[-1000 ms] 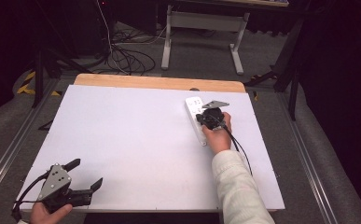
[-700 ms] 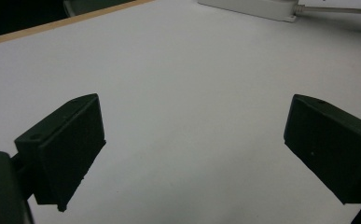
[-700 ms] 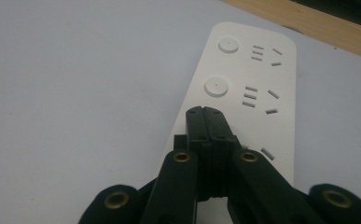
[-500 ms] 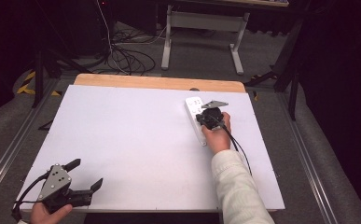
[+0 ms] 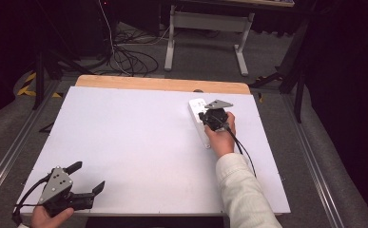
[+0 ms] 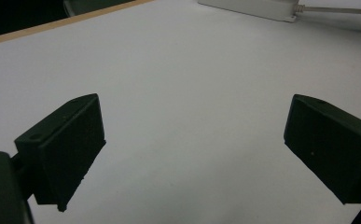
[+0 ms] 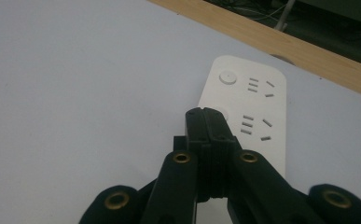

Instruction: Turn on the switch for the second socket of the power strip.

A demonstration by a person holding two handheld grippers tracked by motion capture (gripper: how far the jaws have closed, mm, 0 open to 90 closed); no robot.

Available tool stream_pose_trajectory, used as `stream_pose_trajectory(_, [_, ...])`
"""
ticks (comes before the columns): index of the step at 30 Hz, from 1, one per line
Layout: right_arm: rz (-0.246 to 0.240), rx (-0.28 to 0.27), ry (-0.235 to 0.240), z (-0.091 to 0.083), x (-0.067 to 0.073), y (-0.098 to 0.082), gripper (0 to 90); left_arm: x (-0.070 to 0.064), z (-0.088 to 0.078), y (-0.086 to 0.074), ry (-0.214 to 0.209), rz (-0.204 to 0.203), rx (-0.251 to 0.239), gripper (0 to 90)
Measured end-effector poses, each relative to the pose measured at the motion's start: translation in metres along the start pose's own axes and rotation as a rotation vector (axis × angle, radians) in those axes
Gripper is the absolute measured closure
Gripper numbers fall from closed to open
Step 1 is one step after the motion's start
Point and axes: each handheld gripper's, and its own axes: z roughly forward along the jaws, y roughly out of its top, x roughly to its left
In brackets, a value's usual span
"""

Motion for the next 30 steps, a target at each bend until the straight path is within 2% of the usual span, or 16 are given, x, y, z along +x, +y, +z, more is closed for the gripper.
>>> stream_pose_trajectory(14, [-0.001,-0.025,0.006,-0.014,-0.001,0.01,90.0,0.0,0.0,0.0,0.001,-0.002,0.001,5.4])
stream_pose_trajectory(24, [-0.008,-0.02,0.014,-0.021,0.0,0.011,90.0,0.0,0.0,0.0,-0.001,-0.004,0.002,5.4])
stream_pose_trajectory(30, [-0.007,-0.051,0.043,-0.034,0.002,0.015,70.3,0.0,0.001,0.0,0.0,-0.002,0.001,5.4])
